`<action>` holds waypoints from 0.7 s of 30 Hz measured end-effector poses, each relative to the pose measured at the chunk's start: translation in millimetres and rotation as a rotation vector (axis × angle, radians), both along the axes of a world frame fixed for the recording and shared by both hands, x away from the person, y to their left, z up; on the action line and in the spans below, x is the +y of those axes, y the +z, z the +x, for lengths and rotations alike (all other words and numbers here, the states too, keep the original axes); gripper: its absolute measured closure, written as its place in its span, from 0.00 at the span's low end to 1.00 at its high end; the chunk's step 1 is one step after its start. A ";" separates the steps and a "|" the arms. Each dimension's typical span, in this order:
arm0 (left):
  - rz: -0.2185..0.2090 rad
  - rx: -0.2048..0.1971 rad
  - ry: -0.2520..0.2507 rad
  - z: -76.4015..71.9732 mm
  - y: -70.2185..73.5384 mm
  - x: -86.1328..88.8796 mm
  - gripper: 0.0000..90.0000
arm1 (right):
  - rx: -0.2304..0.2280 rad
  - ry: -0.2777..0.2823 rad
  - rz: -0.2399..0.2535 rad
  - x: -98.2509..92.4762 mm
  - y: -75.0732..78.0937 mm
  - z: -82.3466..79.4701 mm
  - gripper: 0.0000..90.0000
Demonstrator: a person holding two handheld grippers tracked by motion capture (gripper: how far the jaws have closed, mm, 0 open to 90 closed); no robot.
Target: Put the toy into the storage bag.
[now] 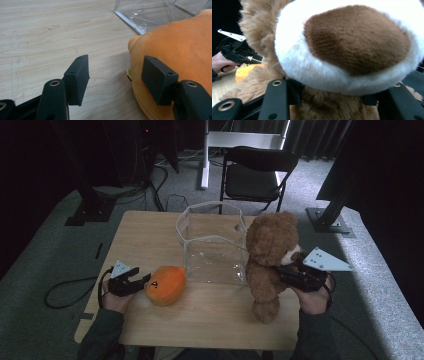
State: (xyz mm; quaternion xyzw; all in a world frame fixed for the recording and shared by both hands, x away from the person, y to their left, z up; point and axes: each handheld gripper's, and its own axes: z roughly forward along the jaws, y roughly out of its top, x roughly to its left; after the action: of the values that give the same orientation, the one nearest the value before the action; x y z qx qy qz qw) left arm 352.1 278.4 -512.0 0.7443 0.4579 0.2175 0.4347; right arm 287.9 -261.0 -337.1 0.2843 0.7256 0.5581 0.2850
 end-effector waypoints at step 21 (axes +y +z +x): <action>-0.007 0.000 -0.001 0.4 0.4 0.0 0.44 | -0.025 -0.019 0.003 -8.0 11.3 5.4 0.52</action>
State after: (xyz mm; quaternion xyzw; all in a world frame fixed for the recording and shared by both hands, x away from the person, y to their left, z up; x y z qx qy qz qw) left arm 352.5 278.4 -511.7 0.7431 0.4582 0.2157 0.4375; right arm 293.3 -269.0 -325.8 0.2847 0.7185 0.5597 0.2989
